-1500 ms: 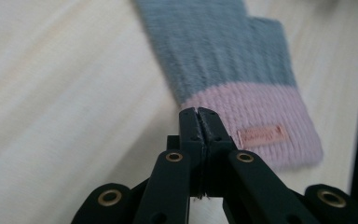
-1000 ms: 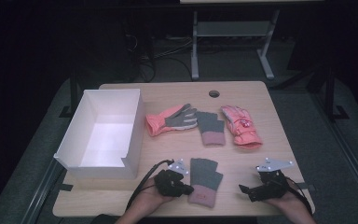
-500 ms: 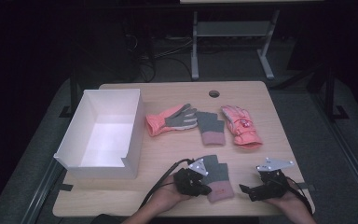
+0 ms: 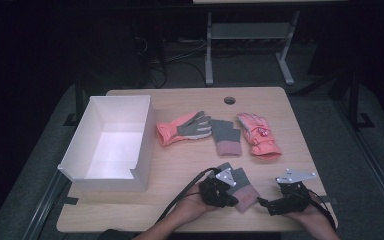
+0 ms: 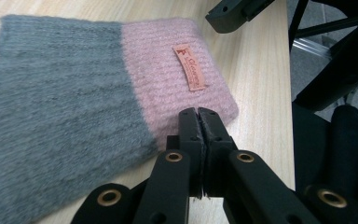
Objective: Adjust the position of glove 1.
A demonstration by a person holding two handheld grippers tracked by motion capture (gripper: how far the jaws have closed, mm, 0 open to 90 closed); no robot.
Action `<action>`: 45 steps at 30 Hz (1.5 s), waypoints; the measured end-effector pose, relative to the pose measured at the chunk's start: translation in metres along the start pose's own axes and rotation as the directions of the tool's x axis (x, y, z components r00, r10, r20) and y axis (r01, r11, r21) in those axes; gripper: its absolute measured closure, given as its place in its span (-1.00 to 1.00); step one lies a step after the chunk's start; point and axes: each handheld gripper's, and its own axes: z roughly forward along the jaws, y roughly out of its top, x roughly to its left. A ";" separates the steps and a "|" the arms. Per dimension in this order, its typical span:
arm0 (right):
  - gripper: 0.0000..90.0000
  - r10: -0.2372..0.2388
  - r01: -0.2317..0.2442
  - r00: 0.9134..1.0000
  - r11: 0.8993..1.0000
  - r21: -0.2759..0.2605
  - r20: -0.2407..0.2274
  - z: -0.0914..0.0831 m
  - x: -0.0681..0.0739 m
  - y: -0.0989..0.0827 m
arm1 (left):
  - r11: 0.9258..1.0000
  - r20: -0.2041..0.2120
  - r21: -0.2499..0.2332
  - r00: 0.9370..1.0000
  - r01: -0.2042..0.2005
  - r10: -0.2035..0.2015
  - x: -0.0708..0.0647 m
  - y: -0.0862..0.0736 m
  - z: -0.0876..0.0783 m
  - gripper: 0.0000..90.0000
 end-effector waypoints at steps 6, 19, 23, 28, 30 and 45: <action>-0.95 0.014 -0.014 1.000 1.000 -0.001 -0.014 0.000 0.000 0.000 | 0.999 -0.054 -0.034 0.998 0.014 -0.016 0.005 -0.007 -0.017 0.58; -0.95 0.041 -0.040 0.999 0.999 0.021 -0.022 0.001 0.002 0.006 | 0.995 -0.137 -0.068 0.987 0.076 -0.084 0.022 -0.046 -0.063 -0.42; -0.86 0.059 -0.058 0.998 0.998 0.026 -0.031 0.002 0.001 0.009 | 0.992 -0.158 -0.073 0.981 0.101 -0.112 0.024 -0.062 -0.074 -0.57; -0.51 0.061 -0.061 0.998 0.998 0.000 -0.024 0.000 0.003 0.017 | 0.987 -0.193 -0.084 0.969 0.138 -0.152 0.022 -0.079 -0.081 -0.61; -0.32 0.057 -0.057 0.998 0.998 -0.010 -0.016 -0.001 0.004 0.021 | 0.984 -0.200 -0.089 0.965 0.154 -0.169 0.021 -0.084 -0.082 -0.63; 1.00 0.009 -0.012 0.999 0.998 -0.061 -0.051 0.026 -0.003 0.085 | 0.987 -0.267 -0.095 0.952 0.132 -0.152 0.028 -0.087 -0.084 -0.67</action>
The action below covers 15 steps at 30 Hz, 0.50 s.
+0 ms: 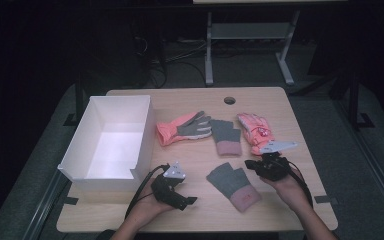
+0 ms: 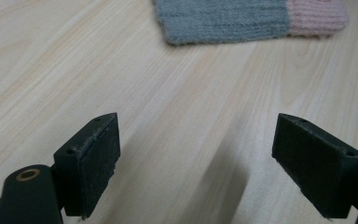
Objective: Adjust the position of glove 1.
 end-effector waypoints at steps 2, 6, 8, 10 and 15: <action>1.00 -0.016 0.016 1.000 1.000 -0.006 0.001 0.007 0.000 0.008 | 1.000 -0.003 0.000 1.000 0.002 -0.002 0.000 0.000 0.000 -0.67; 1.00 -0.017 0.017 1.000 1.000 -0.014 -0.011 0.024 -0.001 0.026 | 1.000 -0.005 -0.001 1.000 0.026 -0.026 0.002 0.000 0.001 -0.67; 1.00 -0.013 0.013 1.000 1.000 -0.011 -0.018 0.029 -0.002 0.031 | 1.000 -0.004 0.003 1.000 0.027 -0.027 0.002 0.000 0.001 -0.67; 1.00 -0.011 0.011 0.999 1.000 -0.008 -0.030 0.041 -0.004 0.039 | 0.999 -0.004 -0.002 0.999 0.032 -0.032 0.002 0.000 0.002 -0.67; 1.00 0.004 -0.003 0.999 1.000 0.010 -0.038 0.065 -0.005 0.054 | 1.000 -0.007 0.009 1.000 0.024 -0.024 0.004 -0.001 0.001 -0.67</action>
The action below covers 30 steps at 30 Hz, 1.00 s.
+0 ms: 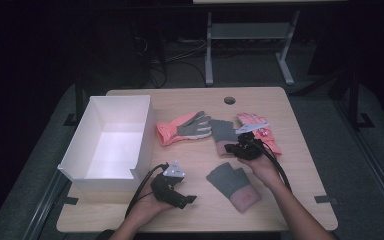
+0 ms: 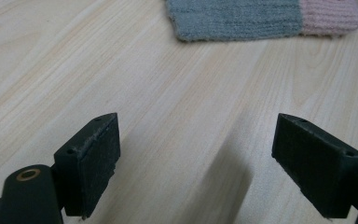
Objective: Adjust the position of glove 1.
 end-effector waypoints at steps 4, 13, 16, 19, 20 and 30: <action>1.00 0.002 -0.002 1.000 1.000 0.008 0.001 0.021 -0.002 0.009 | 1.000 -0.003 0.011 1.000 -0.007 0.007 0.001 -0.001 -0.001 -0.67; 1.00 0.001 -0.002 1.000 0.997 0.072 0.001 0.039 0.000 0.005 | 1.000 -0.001 0.001 1.000 0.009 -0.009 0.001 -0.001 0.000 -0.67; 1.00 0.000 -0.001 1.000 0.997 0.078 0.013 0.037 -0.003 0.003 | 1.000 -0.004 0.000 1.000 0.006 -0.006 0.000 -0.001 -0.001 -0.66; 1.00 -0.001 -0.003 0.999 0.996 0.091 0.041 0.030 -0.010 0.000 | 1.000 -0.004 -0.001 1.000 0.009 -0.009 0.000 -0.001 -0.001 -0.66; 0.99 0.001 -0.006 0.999 0.995 0.096 0.051 0.028 -0.013 -0.001 | 1.000 -0.004 -0.001 1.000 0.010 -0.010 0.001 -0.001 -0.001 -0.66; 0.80 0.029 -0.036 0.996 0.996 0.082 0.083 0.010 -0.030 0.007 | 1.000 -0.005 0.020 1.000 -0.001 0.001 0.003 0.000 -0.002 -0.66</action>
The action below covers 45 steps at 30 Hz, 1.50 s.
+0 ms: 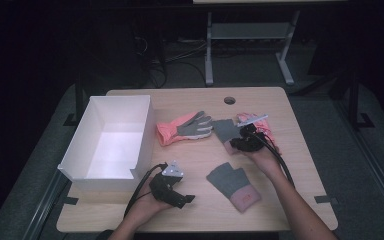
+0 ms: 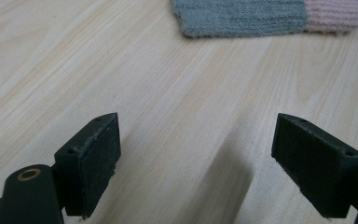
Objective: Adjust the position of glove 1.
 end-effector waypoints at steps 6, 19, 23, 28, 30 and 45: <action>0.64 0.058 -0.059 0.997 0.998 0.014 0.041 0.003 -0.014 0.023 | 1.000 0.006 -0.001 1.000 -0.005 0.005 -0.001 0.000 0.001 -0.66; 0.62 0.128 -0.138 0.987 0.985 0.101 0.099 0.042 -0.019 0.029 | 1.000 0.012 -0.011 1.000 0.008 -0.008 -0.003 0.000 0.002 -0.66; 0.77 0.128 -0.139 0.985 0.986 0.093 0.117 0.044 -0.017 0.028 | 1.000 0.014 -0.001 1.000 -0.001 0.001 -0.003 0.000 0.003 -0.66; 0.91 0.123 -0.132 0.987 0.988 0.084 0.107 0.043 -0.018 0.026 | 1.000 0.012 -0.007 1.000 0.004 -0.004 -0.003 0.000 0.002 -0.66; 0.92 0.105 -0.114 0.989 0.991 0.077 0.107 0.042 -0.018 0.025 | 1.000 0.009 -0.008 1.000 0.003 -0.003 -0.003 0.000 0.002 -0.66; 0.92 0.069 -0.069 0.998 0.997 -0.031 0.001 -0.004 -0.013 0.021 | 1.000 0.013 0.007 1.000 -0.001 0.001 -0.001 0.000 0.002 -0.66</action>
